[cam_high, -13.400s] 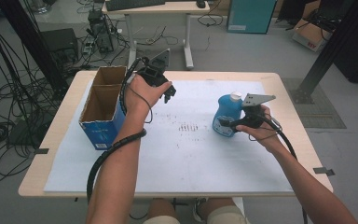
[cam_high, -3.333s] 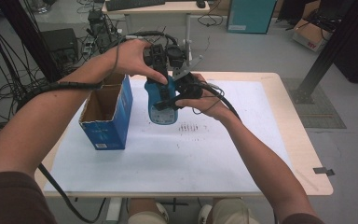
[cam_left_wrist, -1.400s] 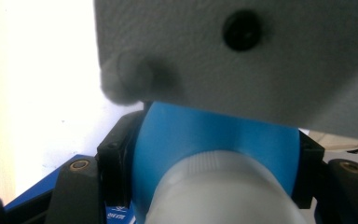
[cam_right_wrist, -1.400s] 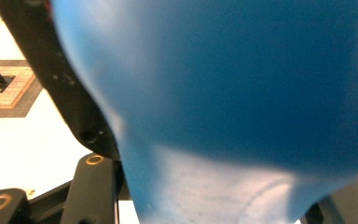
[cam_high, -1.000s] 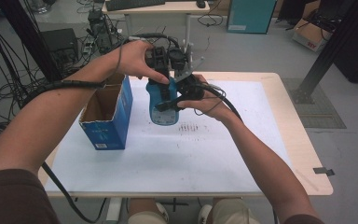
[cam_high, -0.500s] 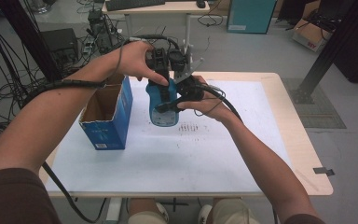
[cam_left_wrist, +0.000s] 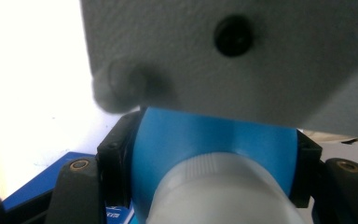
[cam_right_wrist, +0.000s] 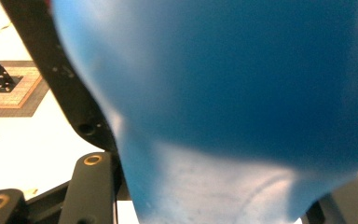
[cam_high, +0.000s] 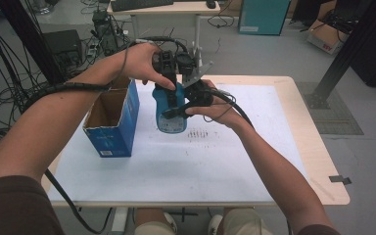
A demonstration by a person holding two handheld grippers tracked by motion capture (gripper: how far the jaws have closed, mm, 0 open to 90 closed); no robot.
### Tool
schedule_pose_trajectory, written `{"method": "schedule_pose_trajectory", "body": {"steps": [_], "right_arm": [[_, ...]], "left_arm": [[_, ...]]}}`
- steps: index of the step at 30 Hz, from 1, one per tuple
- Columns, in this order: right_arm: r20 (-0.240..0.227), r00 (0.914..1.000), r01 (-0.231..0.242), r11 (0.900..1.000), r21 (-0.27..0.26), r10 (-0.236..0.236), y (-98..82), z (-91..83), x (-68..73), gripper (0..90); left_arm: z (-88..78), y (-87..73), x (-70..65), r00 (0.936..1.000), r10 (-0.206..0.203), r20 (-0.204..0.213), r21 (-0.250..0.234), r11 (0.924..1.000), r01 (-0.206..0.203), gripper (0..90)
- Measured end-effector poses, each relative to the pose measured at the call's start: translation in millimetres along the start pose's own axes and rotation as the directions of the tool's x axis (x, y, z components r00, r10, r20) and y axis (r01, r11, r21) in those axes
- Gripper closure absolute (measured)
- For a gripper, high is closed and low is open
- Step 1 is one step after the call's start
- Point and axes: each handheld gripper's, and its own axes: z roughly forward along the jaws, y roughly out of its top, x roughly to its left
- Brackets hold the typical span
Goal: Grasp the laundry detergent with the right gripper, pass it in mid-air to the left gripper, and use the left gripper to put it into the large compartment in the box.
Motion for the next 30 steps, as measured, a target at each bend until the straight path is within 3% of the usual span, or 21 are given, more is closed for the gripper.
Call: {"method": "schedule_pose_trajectory", "body": {"steps": [1, 7, 8, 9, 10, 12, 30], "right_arm": [[-0.002, 0.9996, -0.030, 0.999, 0.026, 0.030, 0.1, -1.4, 2.6, 43.2], [-0.013, 0.9990, -0.042, 0.999, 0.032, 0.042, 0.2, 0.0, 4.4, 42.9], [-0.013, 0.9990, -0.041, 0.999, 0.032, 0.042, 0.2, 0.2, 4.5, 42.8], [-0.011, 0.9999, -0.009, 1.000, 0.009, 0.009, 0.2, 1.8, 2.2, 42.8], [-0.010, 0.9994, -0.033, 0.999, 0.029, 0.034, 0.3, 0.5, 4.2, 42.8], [-0.017, 0.9991, -0.038, 0.999, 0.030, 0.039, 0.3, 0.8, 4.5, 42.7], [-0.019, 0.9996, -0.018, 1.000, 0.015, 0.019, 0.7, 1.5, 4.4, 42.5]], "left_arm": [[0.5, -0.4, -0.3, 1.0000, -0.002, 0.001, -0.002, 1.0000, 0.002, 36.2], [1.8, -1.7, -1.2, 1.0000, 0.000, -0.001, 0.000, 1.0000, 0.000, 36.3], [1.8, -1.7, -1.2, 1.0000, 0.000, -0.001, 0.000, 1.0000, 0.000, 36.3], [1.0, -1.7, -1.1, 0.9999, -0.003, 0.011, 0.006, 1.0000, 0.003, 36.3], [0.9, -1.9, -1.2, 0.9999, -0.005, 0.010, 0.006, 1.0000, 0.005, 36.3], [0.9, -2.0, -1.5, 0.9999, -0.006, 0.011, 0.006, 1.0000, 0.006, 36.3], [0.4, -3.1, -3.7, 1.0000, -0.007, -0.003, 0.005, 1.0000, 0.007, 36.3]]}}
